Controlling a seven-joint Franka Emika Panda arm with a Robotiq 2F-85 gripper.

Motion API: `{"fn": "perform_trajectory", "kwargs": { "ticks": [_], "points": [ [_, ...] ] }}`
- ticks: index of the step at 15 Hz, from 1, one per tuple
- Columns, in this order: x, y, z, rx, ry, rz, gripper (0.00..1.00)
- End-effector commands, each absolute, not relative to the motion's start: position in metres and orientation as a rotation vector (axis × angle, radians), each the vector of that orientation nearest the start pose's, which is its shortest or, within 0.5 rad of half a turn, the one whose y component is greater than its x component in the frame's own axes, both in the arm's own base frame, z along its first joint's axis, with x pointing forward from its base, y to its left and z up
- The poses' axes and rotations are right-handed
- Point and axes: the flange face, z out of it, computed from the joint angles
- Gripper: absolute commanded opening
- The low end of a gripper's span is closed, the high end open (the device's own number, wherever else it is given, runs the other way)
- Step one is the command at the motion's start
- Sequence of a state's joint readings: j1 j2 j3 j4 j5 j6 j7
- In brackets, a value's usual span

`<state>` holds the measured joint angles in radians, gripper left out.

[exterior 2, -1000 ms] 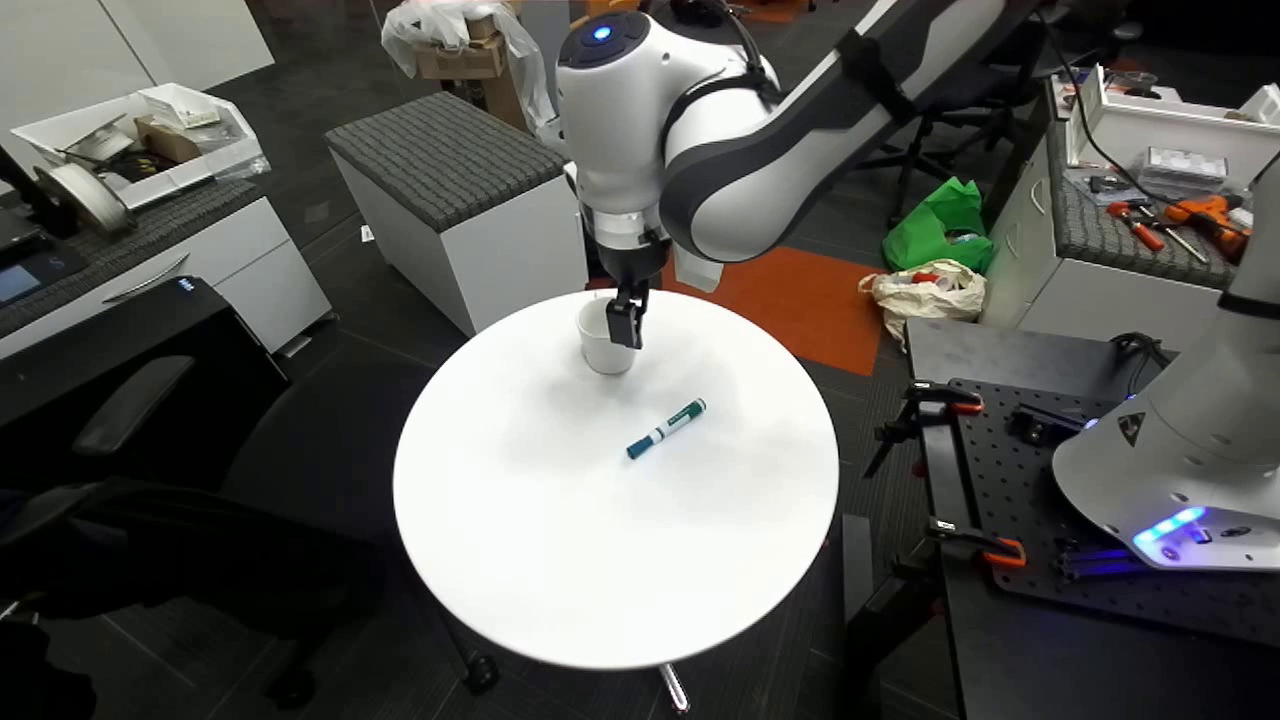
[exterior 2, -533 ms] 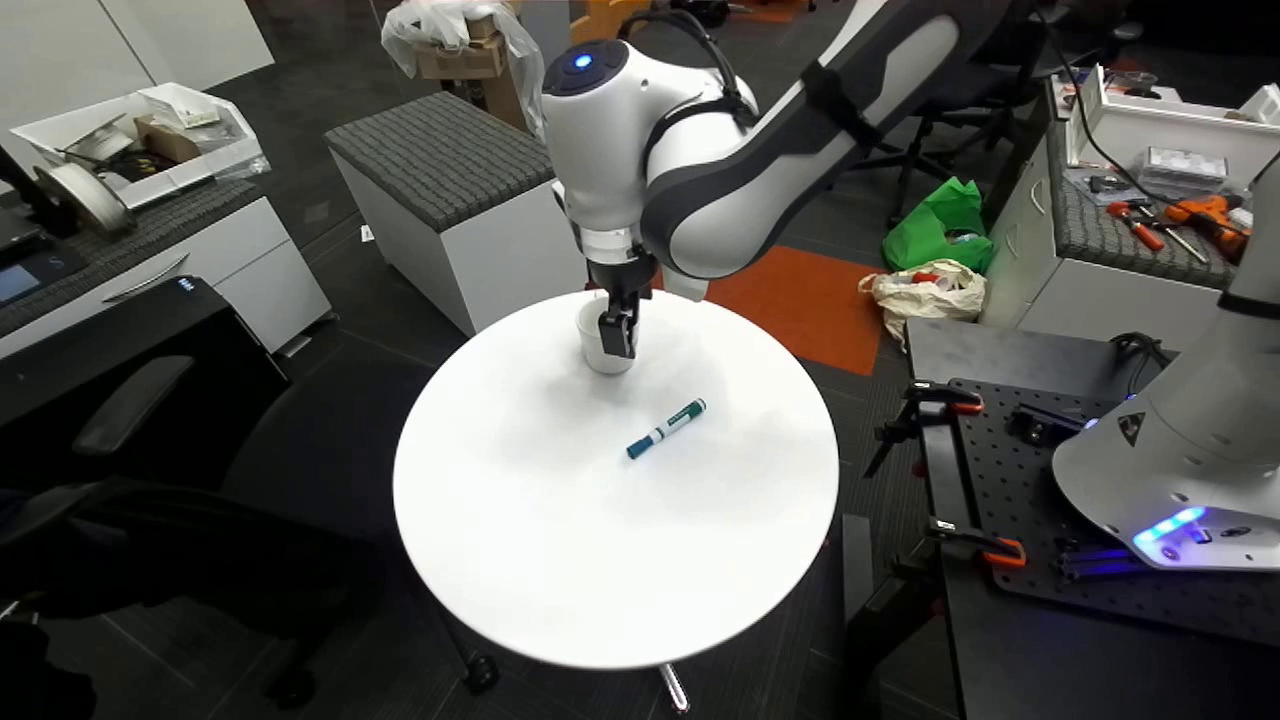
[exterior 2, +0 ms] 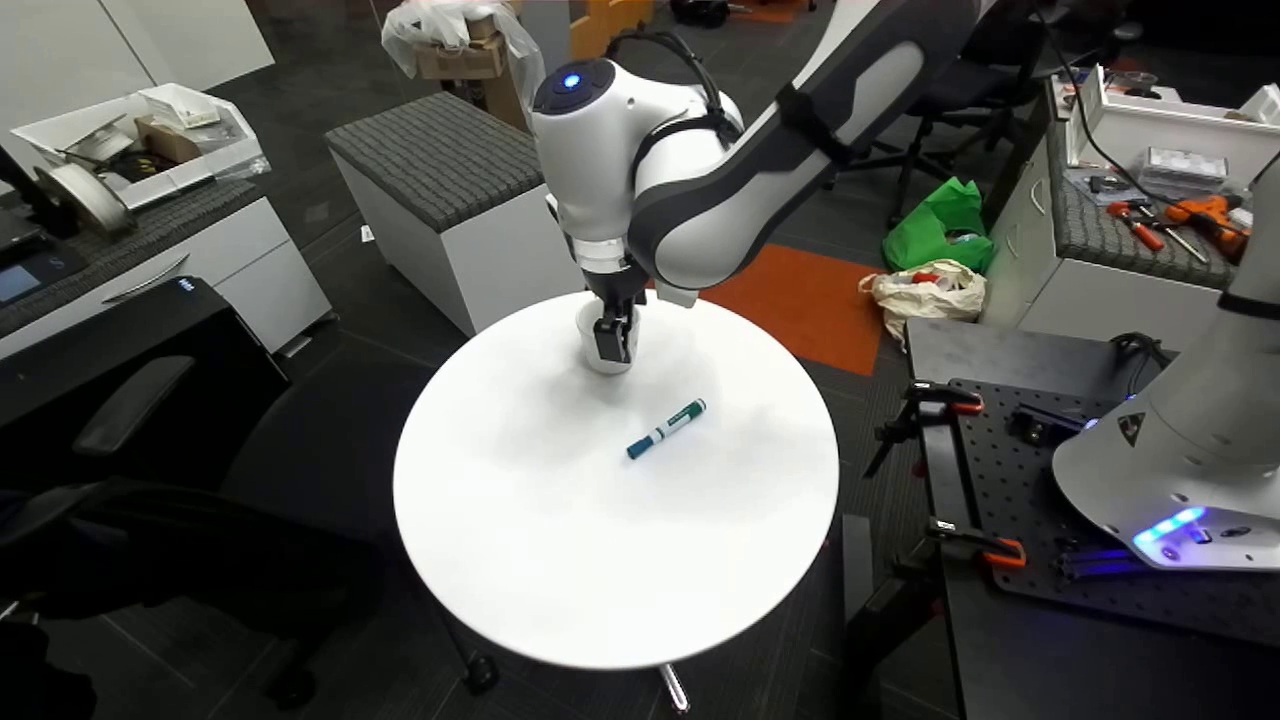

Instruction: Slide the mug to the left

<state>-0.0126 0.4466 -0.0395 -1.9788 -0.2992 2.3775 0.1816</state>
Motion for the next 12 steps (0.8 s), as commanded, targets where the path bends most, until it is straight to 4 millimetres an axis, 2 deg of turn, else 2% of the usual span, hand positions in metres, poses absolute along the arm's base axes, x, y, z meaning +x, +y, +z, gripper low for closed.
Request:
{"fn": "perform_trajectory", "kwargs": {
  "ticks": [1,8,12],
  "points": [
    [0.608,-0.034,0.237,-3.362,0.014,0.059,1.00],
    [0.625,-0.051,0.220,-3.379,0.061,0.054,1.00],
    [0.639,-0.053,0.209,-3.395,0.006,0.015,1.00]
  ]
}}
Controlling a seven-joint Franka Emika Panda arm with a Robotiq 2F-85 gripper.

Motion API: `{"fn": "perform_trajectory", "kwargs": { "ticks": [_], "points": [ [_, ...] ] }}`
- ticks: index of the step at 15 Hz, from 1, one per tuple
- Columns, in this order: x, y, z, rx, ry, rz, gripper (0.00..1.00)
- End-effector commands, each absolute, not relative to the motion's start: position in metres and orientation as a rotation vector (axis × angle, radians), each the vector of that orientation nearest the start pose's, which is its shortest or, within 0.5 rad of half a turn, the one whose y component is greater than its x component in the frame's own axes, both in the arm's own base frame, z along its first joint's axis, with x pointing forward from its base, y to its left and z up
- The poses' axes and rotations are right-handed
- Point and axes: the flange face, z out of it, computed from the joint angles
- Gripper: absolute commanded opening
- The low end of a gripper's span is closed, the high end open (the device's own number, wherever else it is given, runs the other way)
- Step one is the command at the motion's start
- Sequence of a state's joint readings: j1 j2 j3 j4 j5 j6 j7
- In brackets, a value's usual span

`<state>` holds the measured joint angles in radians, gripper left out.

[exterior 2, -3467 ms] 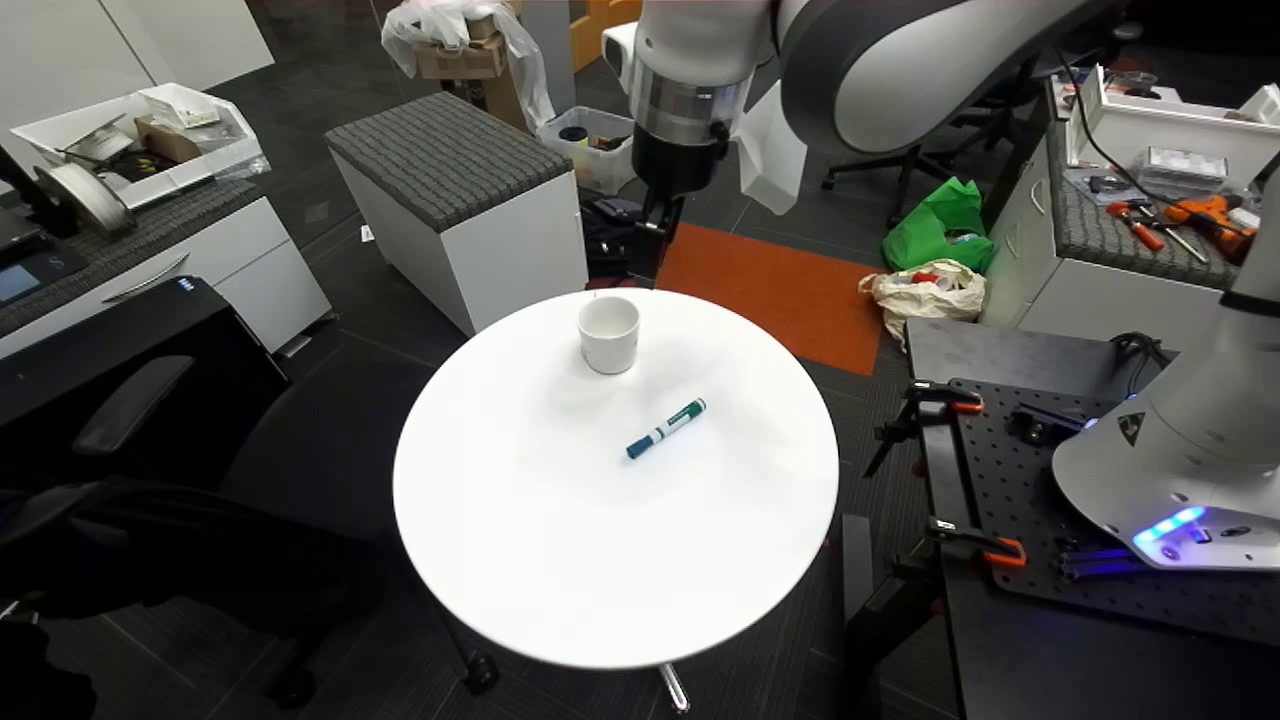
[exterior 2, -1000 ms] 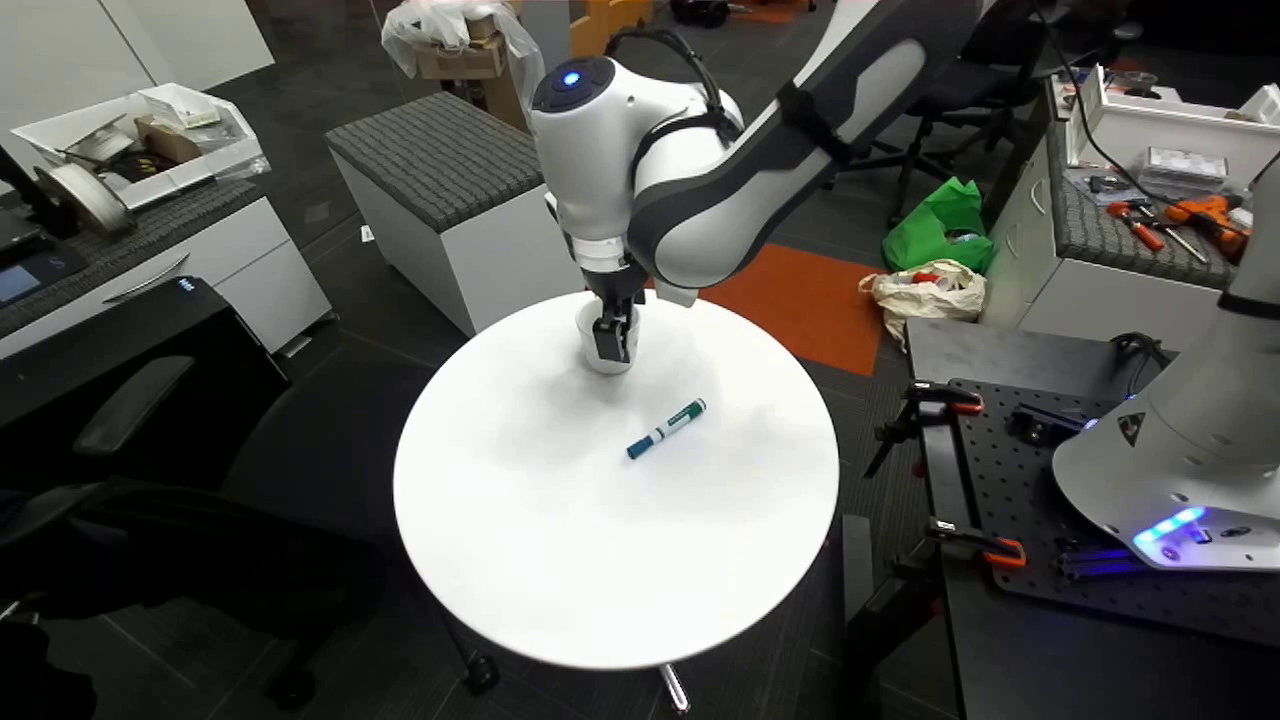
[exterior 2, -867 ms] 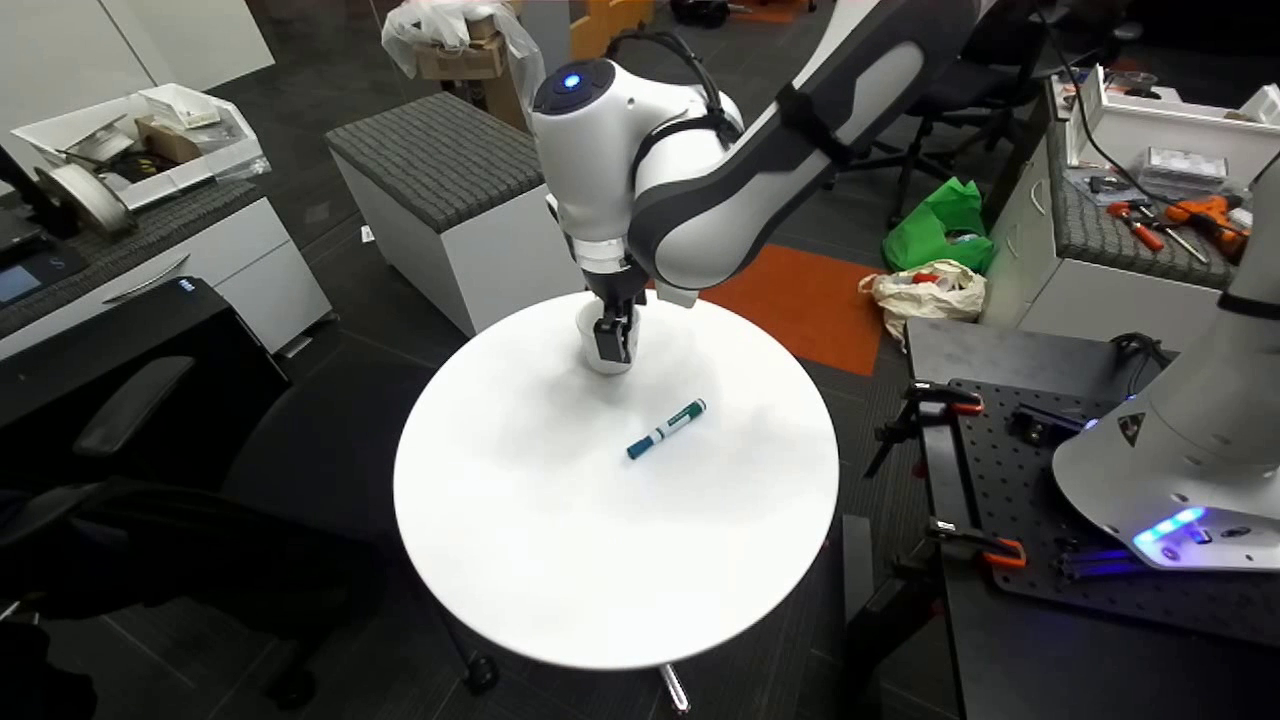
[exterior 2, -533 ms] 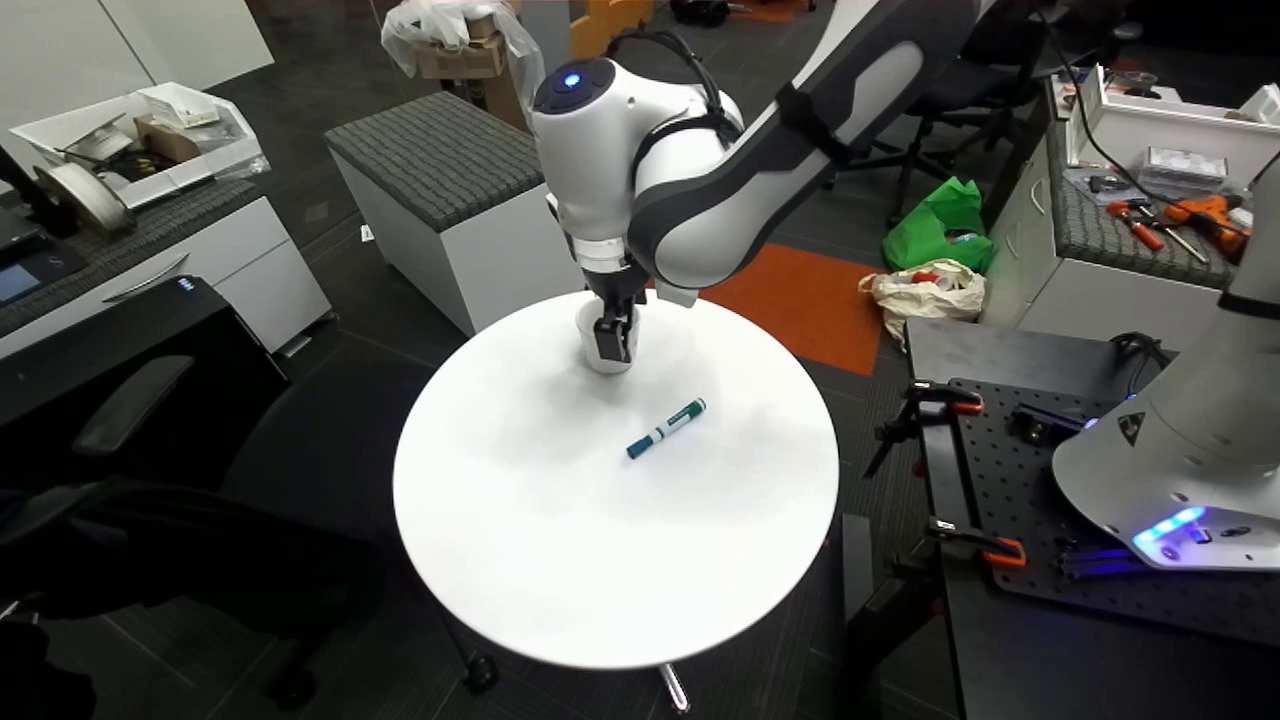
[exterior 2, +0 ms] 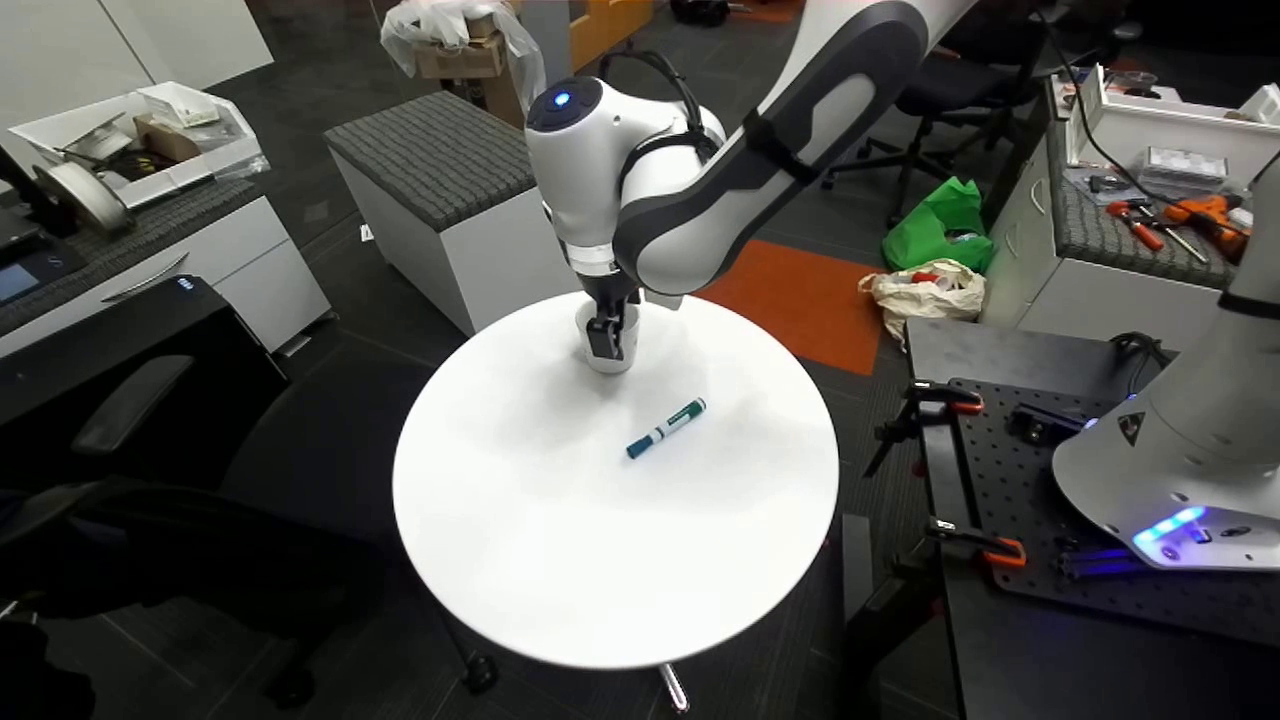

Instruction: Slide the mug to the left

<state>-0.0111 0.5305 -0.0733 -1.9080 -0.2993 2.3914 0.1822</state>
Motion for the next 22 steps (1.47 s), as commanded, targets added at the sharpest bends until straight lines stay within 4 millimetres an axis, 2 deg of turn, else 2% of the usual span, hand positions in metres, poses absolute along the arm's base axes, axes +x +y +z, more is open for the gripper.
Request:
{"fn": "perform_trajectory", "kwargs": {
  "ticks": [1,6,11,12,13,15,22],
  "points": [
    [0.644,-0.054,0.206,-3.398,-0.004,0.002,1.00],
    [0.661,-0.056,0.193,-3.364,-0.094,-0.051,1.00],
    [0.669,-0.062,0.183,-3.303,-0.147,-0.046,1.00],
    [0.670,-0.063,0.182,-3.291,-0.156,-0.047,0.97],
    [0.671,-0.065,0.181,-3.282,-0.158,-0.047,0.77],
    [0.673,-0.070,0.181,-3.263,-0.153,-0.050,0.70],
    [0.676,-0.077,0.182,-3.239,-0.130,-0.064,0.17]
  ]
}}
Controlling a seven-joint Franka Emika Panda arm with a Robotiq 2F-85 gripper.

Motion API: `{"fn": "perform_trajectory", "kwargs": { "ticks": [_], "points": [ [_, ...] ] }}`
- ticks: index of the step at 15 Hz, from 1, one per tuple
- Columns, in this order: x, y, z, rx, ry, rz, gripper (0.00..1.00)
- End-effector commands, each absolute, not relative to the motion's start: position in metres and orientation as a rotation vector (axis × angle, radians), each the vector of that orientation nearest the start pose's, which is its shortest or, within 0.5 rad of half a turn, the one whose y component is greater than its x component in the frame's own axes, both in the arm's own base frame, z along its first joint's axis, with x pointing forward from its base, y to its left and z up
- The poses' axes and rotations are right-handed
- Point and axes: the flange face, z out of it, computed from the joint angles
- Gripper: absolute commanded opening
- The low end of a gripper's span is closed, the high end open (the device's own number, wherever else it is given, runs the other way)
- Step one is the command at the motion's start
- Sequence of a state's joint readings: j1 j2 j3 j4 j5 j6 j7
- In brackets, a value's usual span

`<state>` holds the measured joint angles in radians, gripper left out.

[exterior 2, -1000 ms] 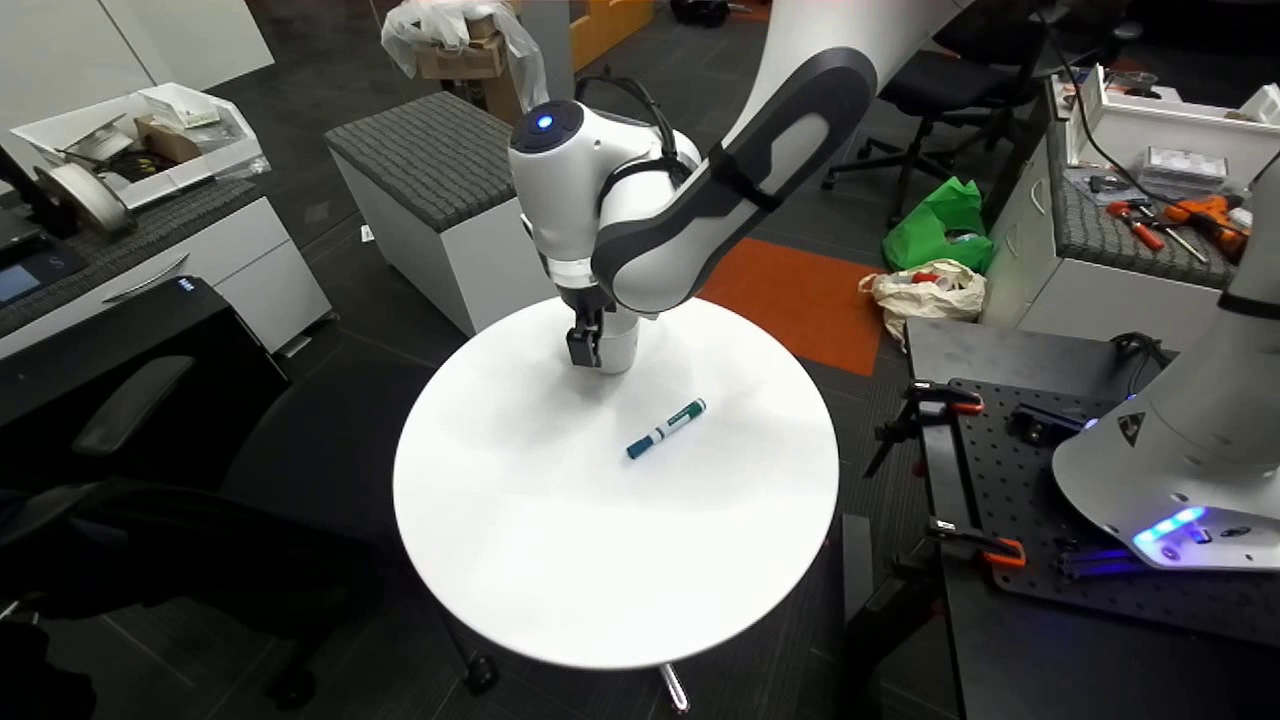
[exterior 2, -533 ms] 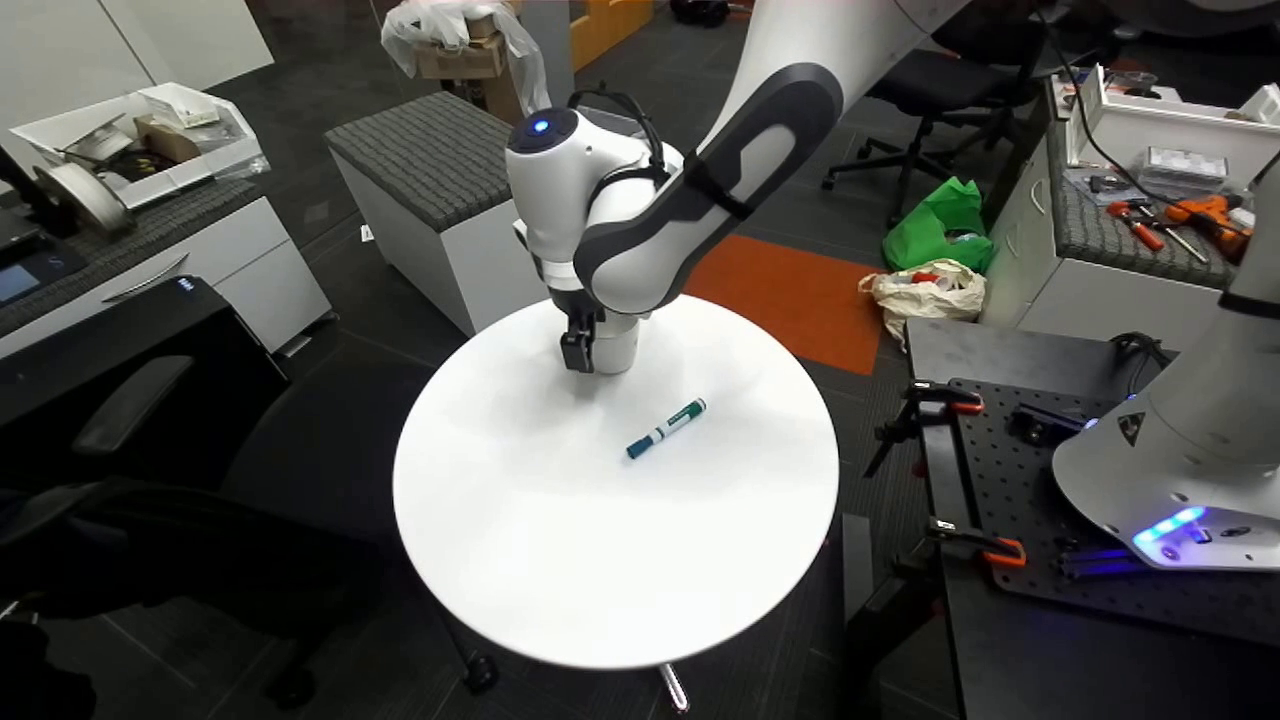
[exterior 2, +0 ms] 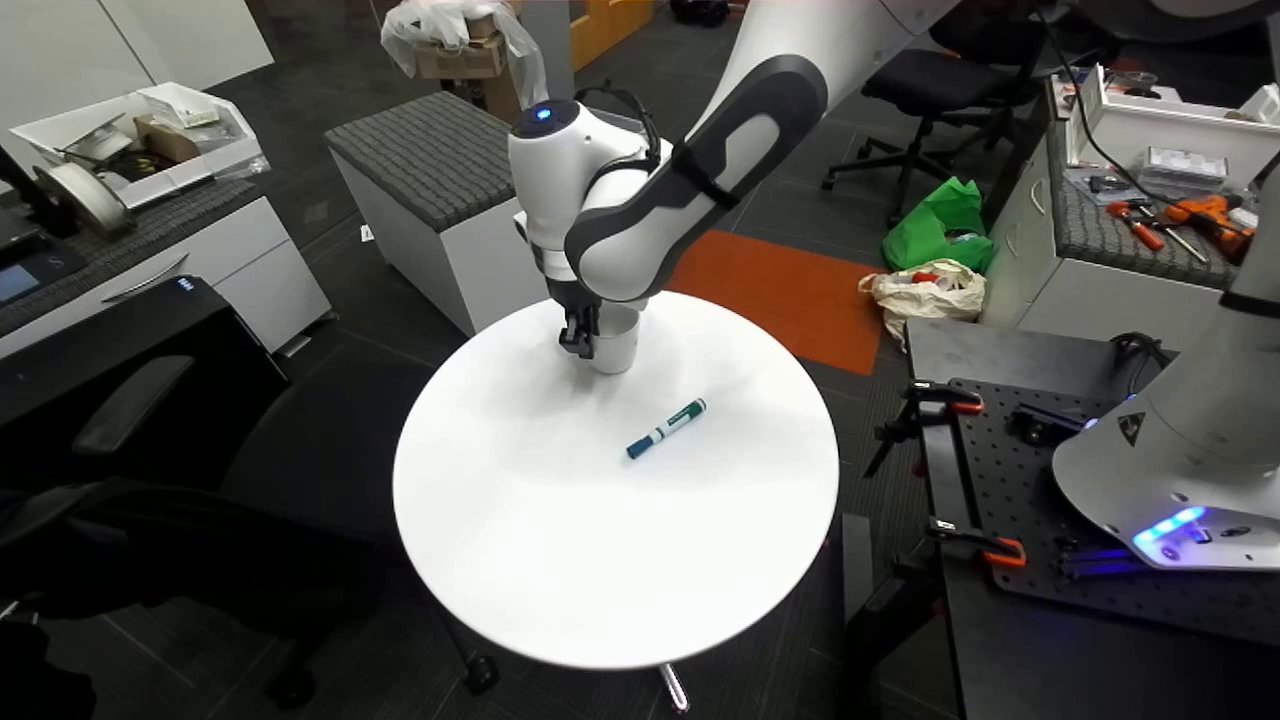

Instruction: Slide the mug to the left

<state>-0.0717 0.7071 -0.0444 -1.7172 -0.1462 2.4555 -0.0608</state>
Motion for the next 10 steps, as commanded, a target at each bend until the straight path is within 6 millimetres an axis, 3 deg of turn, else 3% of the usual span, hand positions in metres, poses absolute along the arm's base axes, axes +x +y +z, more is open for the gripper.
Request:
{"fn": "perform_trajectory", "kwargs": {
  "ticks": [1,3,10],
  "points": [
    [0.6762,-0.0768,0.1826,-3.237,-0.127,-0.064,0.08],
    [0.6757,-0.0760,0.1825,-3.233,-0.122,-0.058,0.00],
    [0.6751,-0.0715,0.1820,-3.235,-0.130,-0.050,0.03]
  ]
}}
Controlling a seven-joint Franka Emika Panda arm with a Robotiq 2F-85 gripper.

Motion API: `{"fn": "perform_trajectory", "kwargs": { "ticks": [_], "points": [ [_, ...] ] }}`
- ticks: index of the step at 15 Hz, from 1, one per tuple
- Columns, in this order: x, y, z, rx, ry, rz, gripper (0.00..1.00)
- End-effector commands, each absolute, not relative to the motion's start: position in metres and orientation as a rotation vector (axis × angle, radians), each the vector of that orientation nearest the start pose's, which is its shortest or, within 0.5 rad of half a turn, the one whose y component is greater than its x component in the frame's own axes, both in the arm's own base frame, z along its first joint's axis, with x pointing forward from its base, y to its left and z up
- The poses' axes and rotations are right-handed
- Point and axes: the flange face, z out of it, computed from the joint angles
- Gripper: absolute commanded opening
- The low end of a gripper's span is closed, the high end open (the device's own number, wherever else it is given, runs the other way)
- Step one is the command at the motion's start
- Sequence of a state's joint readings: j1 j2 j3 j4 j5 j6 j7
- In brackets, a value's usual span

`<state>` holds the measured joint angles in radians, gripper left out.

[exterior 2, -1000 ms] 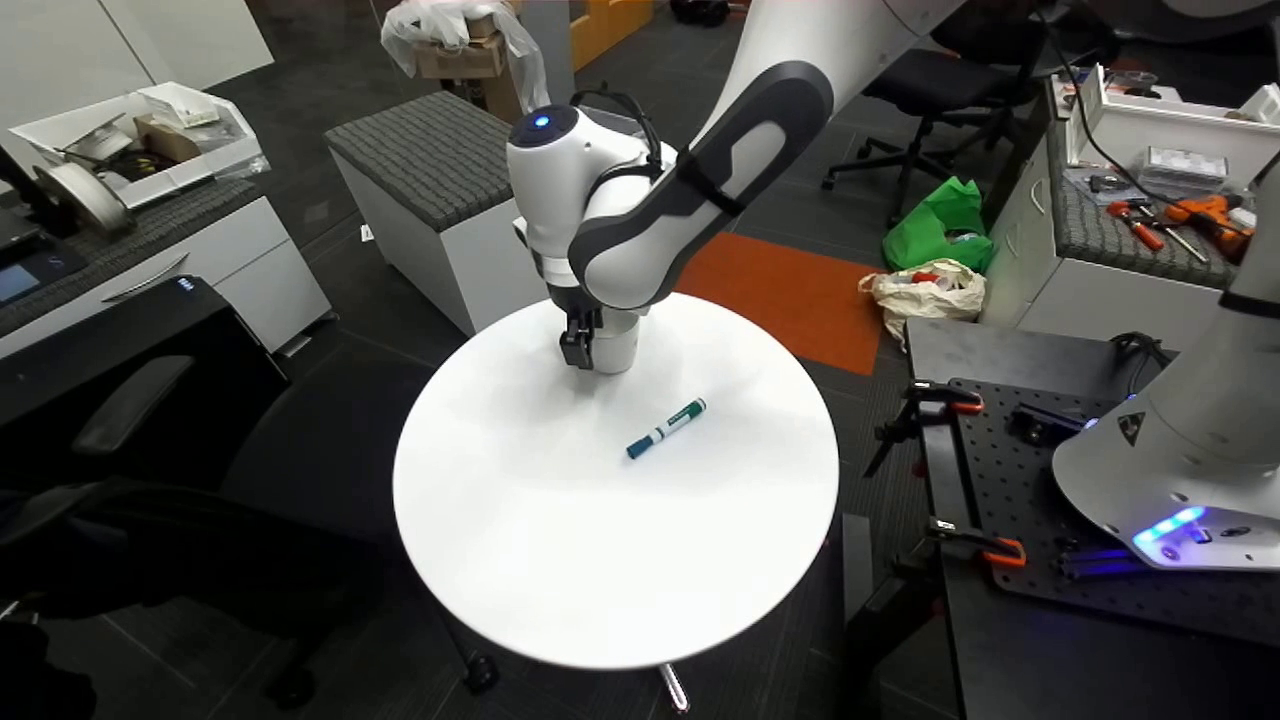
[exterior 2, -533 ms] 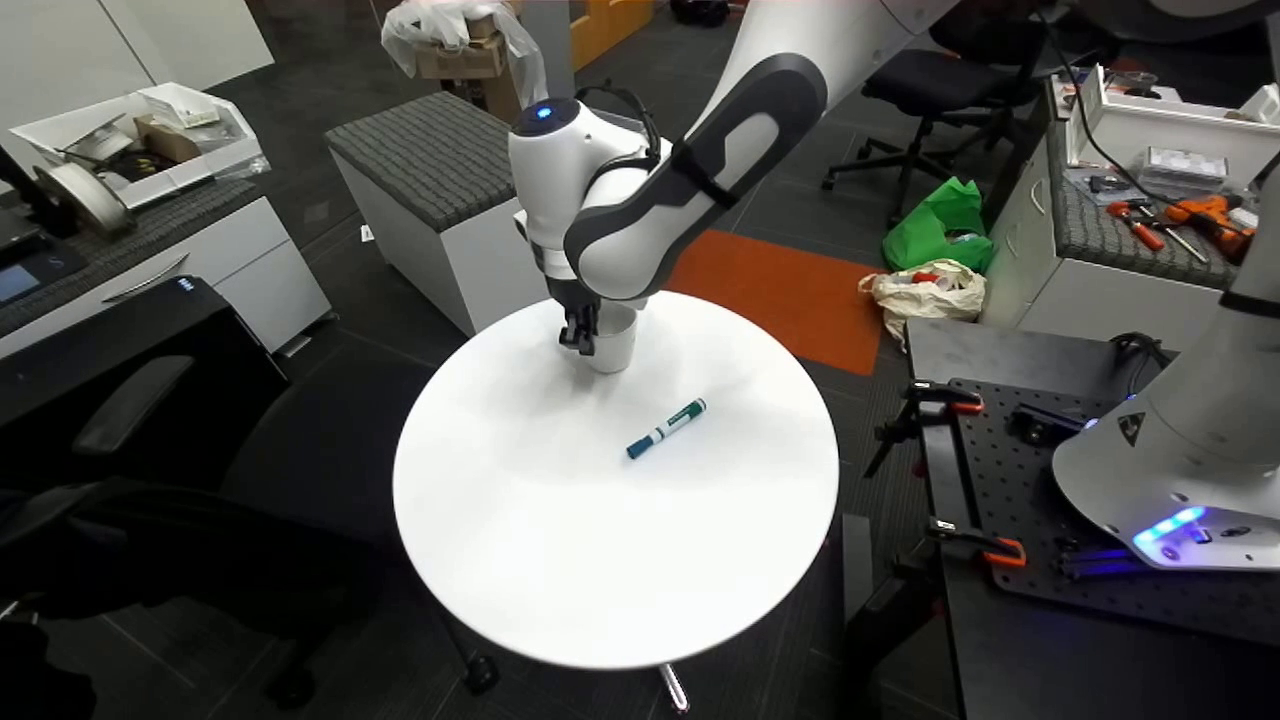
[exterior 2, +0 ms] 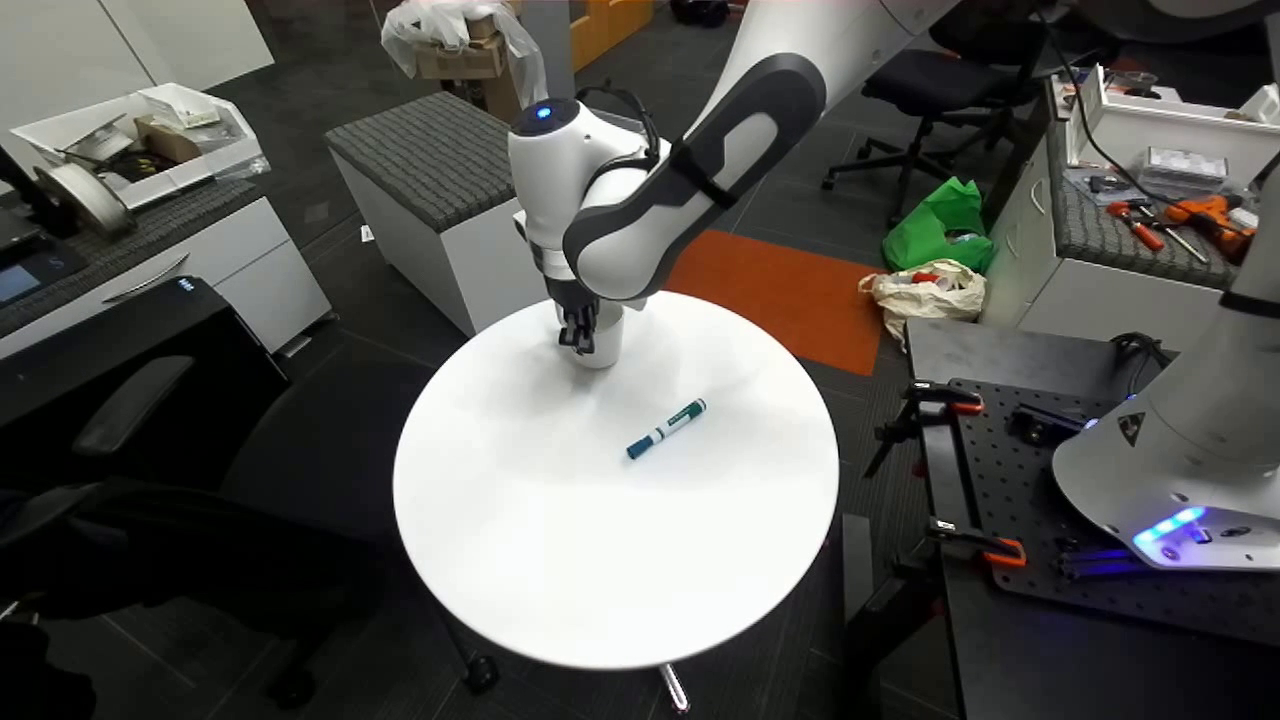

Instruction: Slide the mug to the left

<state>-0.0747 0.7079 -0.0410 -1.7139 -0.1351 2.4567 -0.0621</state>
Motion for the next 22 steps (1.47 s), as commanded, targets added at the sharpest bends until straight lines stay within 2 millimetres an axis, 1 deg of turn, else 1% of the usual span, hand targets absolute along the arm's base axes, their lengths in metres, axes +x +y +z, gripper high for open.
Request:
{"fn": "perform_trajectory", "kwargs": {
  "ticks": [1,7,11,22],
  "points": [
    [0.675,-0.070,0.182,-3.236,-0.137,-0.050,0.03],
    [0.677,-0.055,0.185,-3.241,-0.181,-0.054,0.03],
    [0.678,-0.039,0.188,-3.248,-0.231,-0.055,0.03],
    [0.679,0.025,0.193,-3.271,-0.452,-0.052,0.03]
  ]
}}
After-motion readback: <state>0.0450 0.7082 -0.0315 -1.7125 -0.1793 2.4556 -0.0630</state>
